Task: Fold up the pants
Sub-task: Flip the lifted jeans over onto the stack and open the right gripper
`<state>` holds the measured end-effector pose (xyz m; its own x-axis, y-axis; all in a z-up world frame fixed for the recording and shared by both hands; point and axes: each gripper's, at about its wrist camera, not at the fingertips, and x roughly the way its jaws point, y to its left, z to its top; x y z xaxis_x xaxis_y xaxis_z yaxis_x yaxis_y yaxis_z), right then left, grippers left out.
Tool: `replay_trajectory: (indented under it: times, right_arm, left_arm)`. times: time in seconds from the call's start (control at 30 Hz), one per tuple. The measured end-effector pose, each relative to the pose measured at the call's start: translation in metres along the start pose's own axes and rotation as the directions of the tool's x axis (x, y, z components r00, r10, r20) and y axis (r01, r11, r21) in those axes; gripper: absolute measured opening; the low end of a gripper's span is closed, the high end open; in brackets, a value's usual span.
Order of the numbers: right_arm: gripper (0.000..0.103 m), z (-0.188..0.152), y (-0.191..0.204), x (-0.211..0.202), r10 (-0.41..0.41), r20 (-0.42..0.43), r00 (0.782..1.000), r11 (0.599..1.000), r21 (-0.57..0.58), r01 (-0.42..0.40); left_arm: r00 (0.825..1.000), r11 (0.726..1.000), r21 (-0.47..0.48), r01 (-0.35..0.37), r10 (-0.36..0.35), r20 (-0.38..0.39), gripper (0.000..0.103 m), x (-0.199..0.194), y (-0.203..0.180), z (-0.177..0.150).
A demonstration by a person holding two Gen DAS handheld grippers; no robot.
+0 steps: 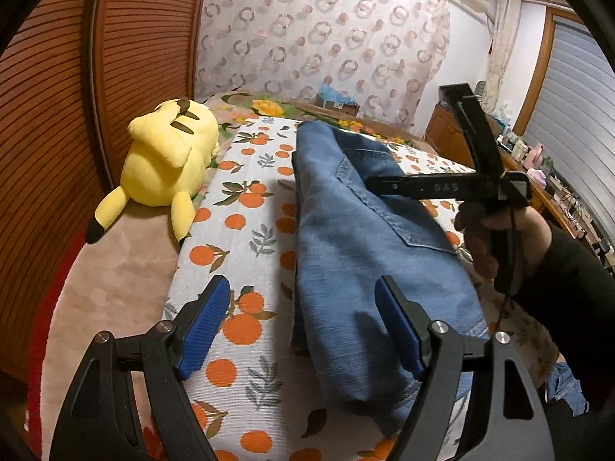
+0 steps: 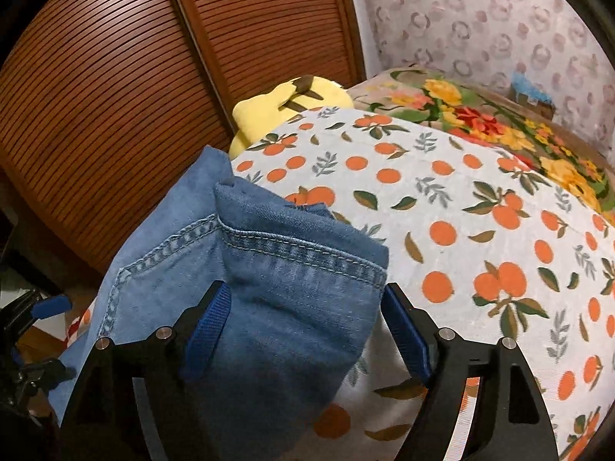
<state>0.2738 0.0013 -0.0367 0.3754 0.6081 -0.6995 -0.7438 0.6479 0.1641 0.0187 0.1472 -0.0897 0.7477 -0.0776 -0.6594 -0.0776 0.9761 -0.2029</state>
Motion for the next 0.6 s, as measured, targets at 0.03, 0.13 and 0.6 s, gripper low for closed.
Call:
replay_trajectory:
  times: [0.03, 0.13, 0.6]
  right_arm:
    - [0.082, 0.0, -0.002, 0.0, 0.004, 0.001, 1.0, 1.0, 0.002, -0.004]
    - [0.082, 0.0, -0.009, 0.003, 0.026, 0.001, 1.0, 1.0, 0.012, -0.026]
    - [0.053, 0.003, -0.026, 0.016, 0.131, -0.004, 0.991, 0.991, 0.019, -0.131]
  left_arm:
    - [1.0, 1.0, 0.001, 0.001, -0.001, -0.005, 0.079, 0.002, -0.001, 0.0]
    - [1.0, 1.0, 0.003, -0.003, 0.003, -0.028, 0.079, 0.006, -0.003, -0.003]
    - [0.989, 0.989, -0.095, 0.117, -0.125, -0.083, 0.054, 0.027, 0.004, -0.019]
